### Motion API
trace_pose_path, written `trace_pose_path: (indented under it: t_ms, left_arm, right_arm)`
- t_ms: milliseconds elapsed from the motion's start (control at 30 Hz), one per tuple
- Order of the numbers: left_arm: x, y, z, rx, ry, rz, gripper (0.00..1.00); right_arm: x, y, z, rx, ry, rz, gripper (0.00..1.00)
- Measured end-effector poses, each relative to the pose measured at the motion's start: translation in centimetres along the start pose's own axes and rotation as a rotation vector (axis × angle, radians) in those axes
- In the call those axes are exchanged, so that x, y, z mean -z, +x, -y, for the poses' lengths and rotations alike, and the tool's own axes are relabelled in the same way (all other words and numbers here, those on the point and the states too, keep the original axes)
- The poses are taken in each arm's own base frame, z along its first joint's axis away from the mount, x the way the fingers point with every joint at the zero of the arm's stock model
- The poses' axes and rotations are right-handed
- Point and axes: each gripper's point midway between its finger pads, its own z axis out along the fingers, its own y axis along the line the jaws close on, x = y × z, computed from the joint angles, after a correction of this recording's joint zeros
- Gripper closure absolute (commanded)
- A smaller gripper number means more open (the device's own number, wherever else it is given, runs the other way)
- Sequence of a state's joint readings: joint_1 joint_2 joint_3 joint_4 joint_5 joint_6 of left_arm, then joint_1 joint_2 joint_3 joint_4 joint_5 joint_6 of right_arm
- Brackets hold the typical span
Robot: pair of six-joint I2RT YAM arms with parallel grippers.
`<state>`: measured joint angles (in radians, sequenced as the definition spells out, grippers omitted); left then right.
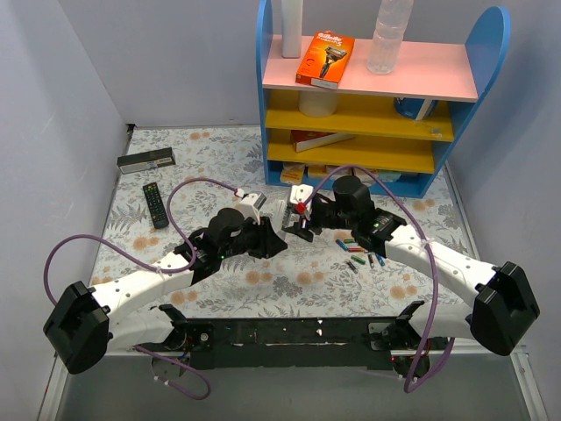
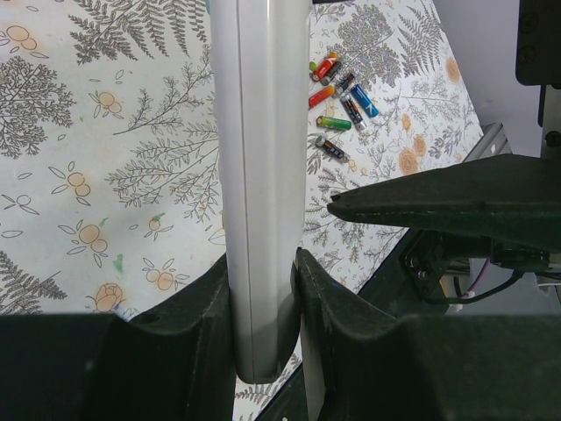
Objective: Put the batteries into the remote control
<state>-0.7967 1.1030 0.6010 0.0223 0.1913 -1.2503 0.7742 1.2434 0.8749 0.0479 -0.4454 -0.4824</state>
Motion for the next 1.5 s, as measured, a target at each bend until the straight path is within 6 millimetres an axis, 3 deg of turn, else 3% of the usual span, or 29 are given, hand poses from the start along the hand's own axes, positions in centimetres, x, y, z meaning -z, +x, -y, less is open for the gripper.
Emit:
trace_pose_path:
  t_ms: [433, 967, 1500]
  left_arm:
    - [0.1, -0.1, -0.1, -0.004, -0.003, 0.002, 1.0]
    - [0.4, 1.5, -1.2, -0.006, -0.043, -0.064, 1.0]
    - [0.7, 2.8, -2.4, 0.032, -0.113, -0.102, 1.0]
  right_arm:
    - [-0.4, 0.4, 0.3, -0.008, 0.004, -0.02, 0.34]
    - [-1.5, 1.8, -0.4, -0.064, -0.085, -0.059, 0.59]
    - [-2.6, 2.2, -1.0, -0.093, -0.093, -0.063, 0.72]
